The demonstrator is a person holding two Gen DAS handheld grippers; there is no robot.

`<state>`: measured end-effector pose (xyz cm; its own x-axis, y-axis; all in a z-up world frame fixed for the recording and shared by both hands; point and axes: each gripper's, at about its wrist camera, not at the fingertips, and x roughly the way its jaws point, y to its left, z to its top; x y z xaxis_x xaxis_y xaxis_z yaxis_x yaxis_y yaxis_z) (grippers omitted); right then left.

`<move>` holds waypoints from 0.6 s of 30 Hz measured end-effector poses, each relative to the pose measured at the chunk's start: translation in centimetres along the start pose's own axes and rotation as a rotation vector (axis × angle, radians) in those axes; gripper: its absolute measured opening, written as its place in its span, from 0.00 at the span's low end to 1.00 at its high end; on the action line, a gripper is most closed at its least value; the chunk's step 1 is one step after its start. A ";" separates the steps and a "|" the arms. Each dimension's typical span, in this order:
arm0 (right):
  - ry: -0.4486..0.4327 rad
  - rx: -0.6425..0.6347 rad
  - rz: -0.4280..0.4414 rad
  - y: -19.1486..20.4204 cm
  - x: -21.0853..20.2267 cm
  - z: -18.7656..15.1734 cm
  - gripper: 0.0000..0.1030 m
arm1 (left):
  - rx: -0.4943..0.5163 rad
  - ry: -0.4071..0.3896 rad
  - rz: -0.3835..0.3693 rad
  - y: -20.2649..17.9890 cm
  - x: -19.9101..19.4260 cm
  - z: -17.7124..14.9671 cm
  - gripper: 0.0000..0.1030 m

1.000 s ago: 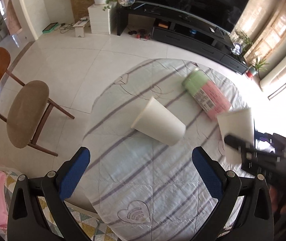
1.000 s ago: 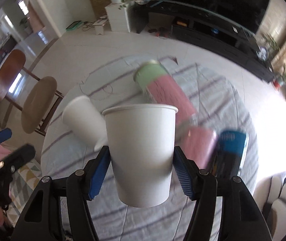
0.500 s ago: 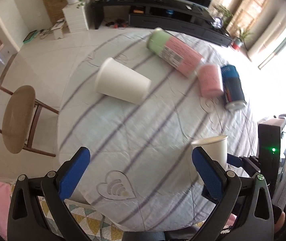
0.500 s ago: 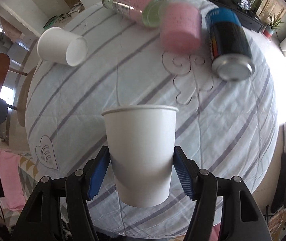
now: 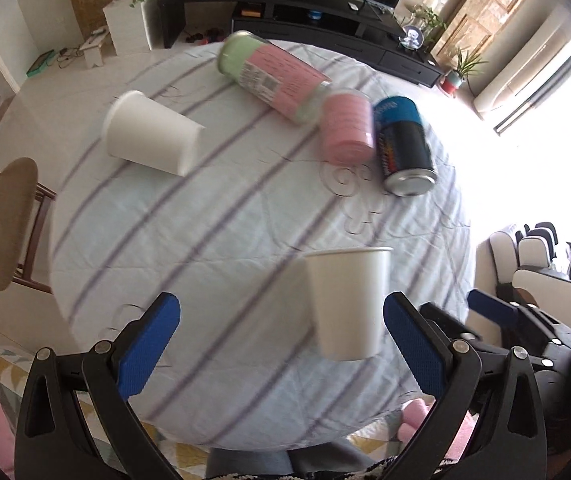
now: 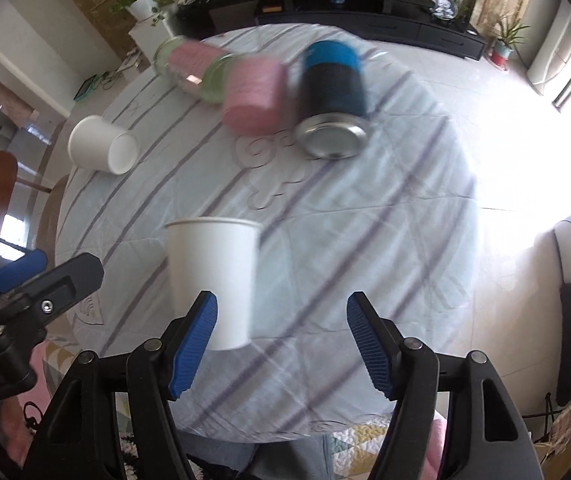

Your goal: Flip cup upright

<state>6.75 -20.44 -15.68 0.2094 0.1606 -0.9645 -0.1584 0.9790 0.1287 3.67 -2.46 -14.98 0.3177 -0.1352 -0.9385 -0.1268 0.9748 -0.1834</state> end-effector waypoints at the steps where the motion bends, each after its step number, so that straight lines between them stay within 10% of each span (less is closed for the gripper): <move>1: -0.004 0.004 -0.009 -0.7 -0.5 -0.2 0.68 | -0.004 0.005 -0.005 -0.6 0.3 -0.1 1.00; 18: 0.023 0.077 -0.056 -7.3 -0.8 -1.8 0.68 | -0.109 0.133 0.010 -4.4 8.8 1.3 0.94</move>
<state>6.00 -27.97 -16.28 0.1934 0.1033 -0.9757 -0.0725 0.9932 0.0908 8.21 -7.74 -22.06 0.1894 -0.1554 -0.9695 -0.2325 0.9522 -0.1980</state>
